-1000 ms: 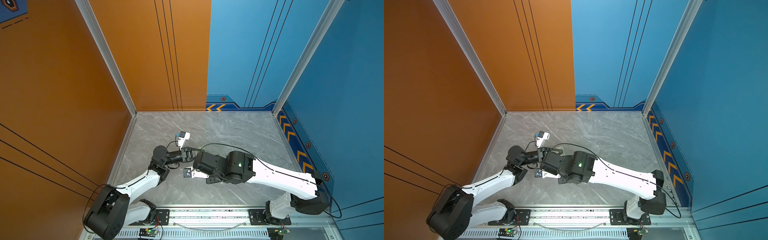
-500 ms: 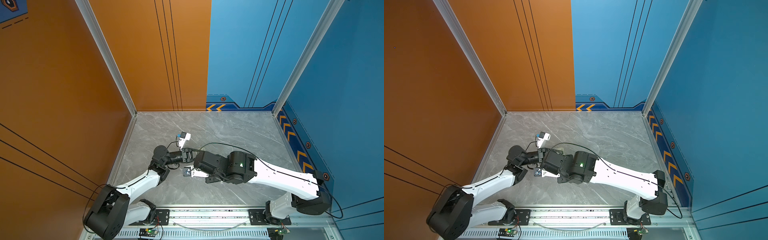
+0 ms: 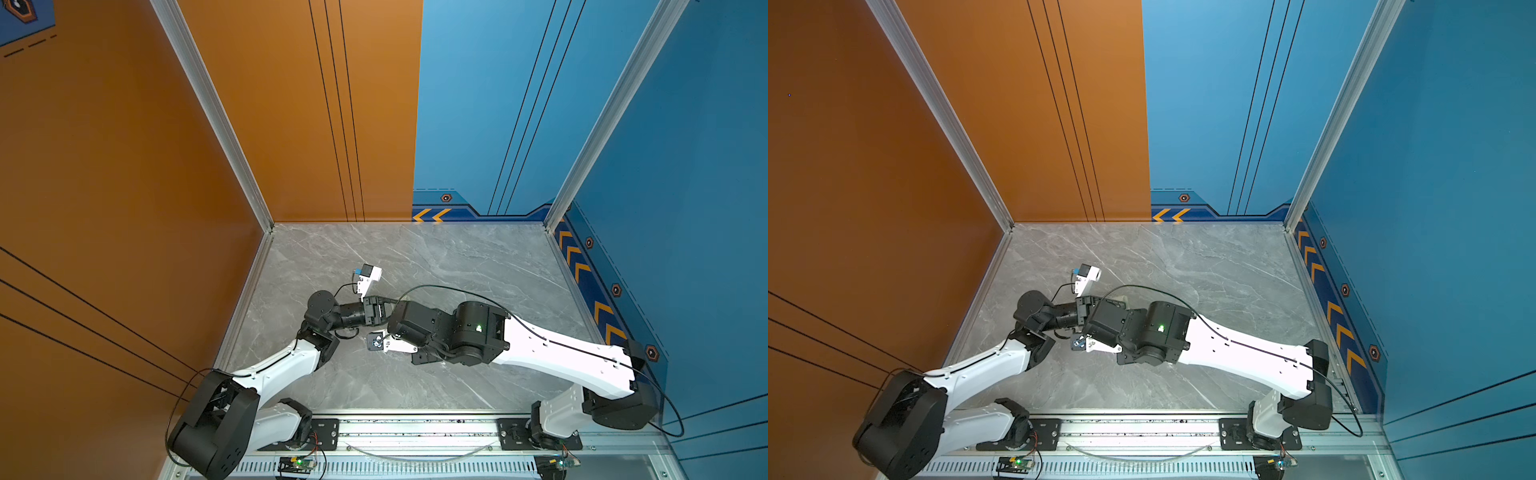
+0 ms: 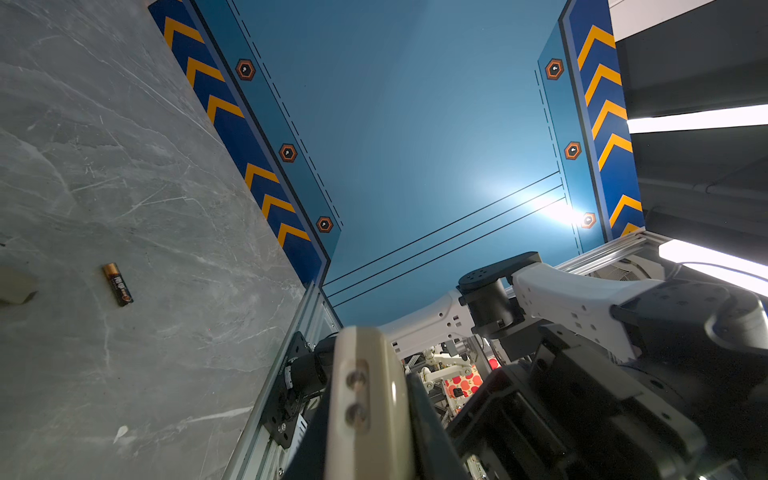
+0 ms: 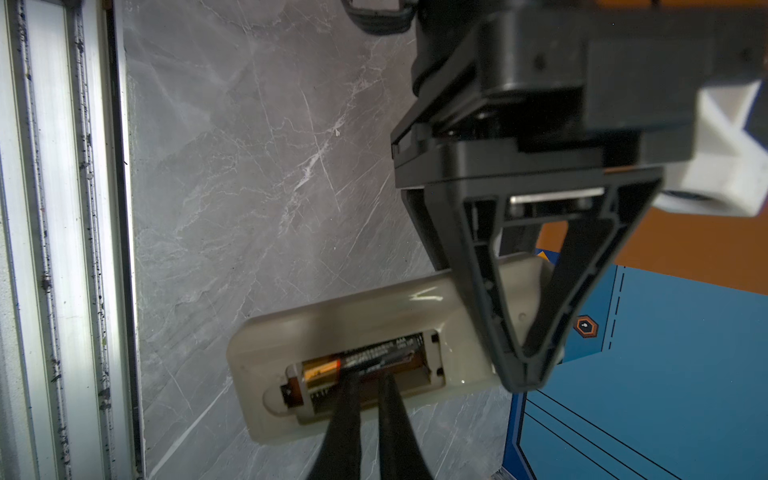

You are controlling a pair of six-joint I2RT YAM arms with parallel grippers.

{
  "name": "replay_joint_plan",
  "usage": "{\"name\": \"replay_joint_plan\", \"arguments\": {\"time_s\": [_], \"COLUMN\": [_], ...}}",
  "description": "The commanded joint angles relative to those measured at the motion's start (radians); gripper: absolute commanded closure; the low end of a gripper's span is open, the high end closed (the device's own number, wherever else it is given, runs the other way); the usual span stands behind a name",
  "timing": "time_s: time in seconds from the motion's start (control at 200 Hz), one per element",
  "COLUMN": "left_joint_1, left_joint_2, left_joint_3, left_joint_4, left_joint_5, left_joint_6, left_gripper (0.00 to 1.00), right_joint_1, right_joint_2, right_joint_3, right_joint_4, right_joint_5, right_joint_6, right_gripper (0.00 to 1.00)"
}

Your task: Load the batteries into the remote control

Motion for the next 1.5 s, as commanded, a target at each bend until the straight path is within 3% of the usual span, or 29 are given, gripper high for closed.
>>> {"name": "replay_joint_plan", "arguments": {"time_s": [0.0, 0.381, 0.846, 1.497], "left_joint_1": [0.007, 0.01, 0.01, 0.011], "left_joint_2": [-0.026, -0.023, -0.021, -0.021], "left_joint_3": [-0.004, -0.006, -0.005, -0.002], "left_joint_4": [0.031, 0.031, 0.009, 0.008], "left_joint_5": [0.028, 0.028, 0.029, 0.034], "left_joint_6": [0.019, 0.022, 0.037, 0.037], "left_gripper": [1.0, 1.0, 1.0, 1.0], "right_joint_1": [-0.009, -0.01, 0.044, 0.035], "right_joint_2": [0.01, 0.005, -0.049, -0.026], "right_joint_3": [-0.02, -0.03, -0.03, -0.037], "right_joint_4": [0.003, 0.008, -0.003, -0.027], "right_joint_5": [-0.024, -0.007, 0.037, -0.02], "right_joint_6": [0.02, 0.032, 0.023, 0.011], "right_gripper": [0.91, 0.91, 0.81, 0.88]}}
